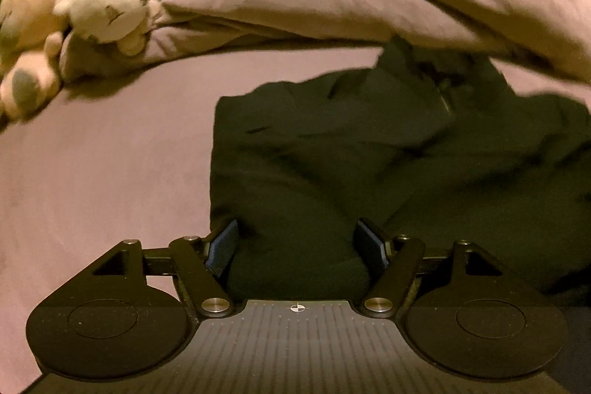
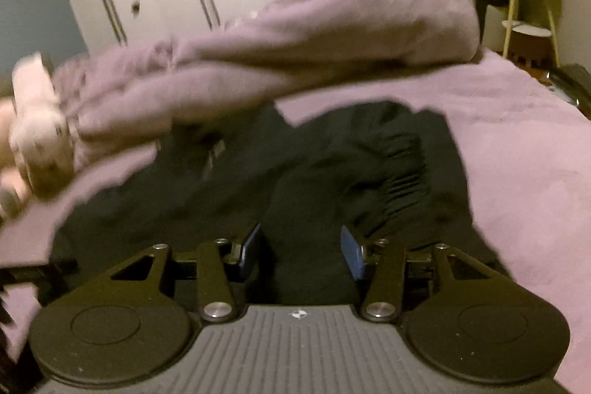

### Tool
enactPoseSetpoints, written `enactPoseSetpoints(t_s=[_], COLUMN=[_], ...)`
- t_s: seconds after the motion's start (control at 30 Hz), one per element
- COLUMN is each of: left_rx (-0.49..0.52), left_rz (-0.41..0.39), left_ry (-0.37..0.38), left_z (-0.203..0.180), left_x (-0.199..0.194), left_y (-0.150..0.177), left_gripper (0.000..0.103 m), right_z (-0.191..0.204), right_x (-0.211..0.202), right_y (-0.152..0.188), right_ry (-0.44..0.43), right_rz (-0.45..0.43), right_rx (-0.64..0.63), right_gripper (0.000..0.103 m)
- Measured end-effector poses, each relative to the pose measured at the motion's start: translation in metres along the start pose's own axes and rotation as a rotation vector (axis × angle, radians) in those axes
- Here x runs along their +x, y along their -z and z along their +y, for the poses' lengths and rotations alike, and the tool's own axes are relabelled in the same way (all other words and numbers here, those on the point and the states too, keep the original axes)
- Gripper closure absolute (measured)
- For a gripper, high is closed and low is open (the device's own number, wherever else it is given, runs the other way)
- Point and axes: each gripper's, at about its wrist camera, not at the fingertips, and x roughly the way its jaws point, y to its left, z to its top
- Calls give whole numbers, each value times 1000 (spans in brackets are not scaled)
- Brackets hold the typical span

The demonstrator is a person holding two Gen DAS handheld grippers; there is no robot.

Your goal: Fold large clothes

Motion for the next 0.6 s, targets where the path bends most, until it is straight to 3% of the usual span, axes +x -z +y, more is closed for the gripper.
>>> enactPoseSetpoints(t_s=[0.1, 0.2, 0.27, 0.4, 0.5, 0.6], left_rx=[15, 26, 27, 2, 4, -20], left_rz=[-1, -13, -16, -4, -9, -5], left_ry=[10, 33, 40, 41, 36, 49], left_z=[5, 11, 13, 15, 13, 16], left_x=[4, 3, 2, 3, 3, 5], left_y=[9, 17, 17, 16, 17, 18], left_gripper=[24, 23, 23, 21, 21, 17], right_z=[5, 16, 16, 3, -10, -27], right_x=[9, 1, -7, -36, -29, 1], right_y=[23, 35, 28, 0, -12, -12], right_ry=[2, 12, -6, -41, 18, 131], right_rz=[72, 71, 79, -43, -74, -10], right_rx=[-31, -154, -152, -34, 0, -13], right_gripper=[55, 55, 55, 57, 57, 61])
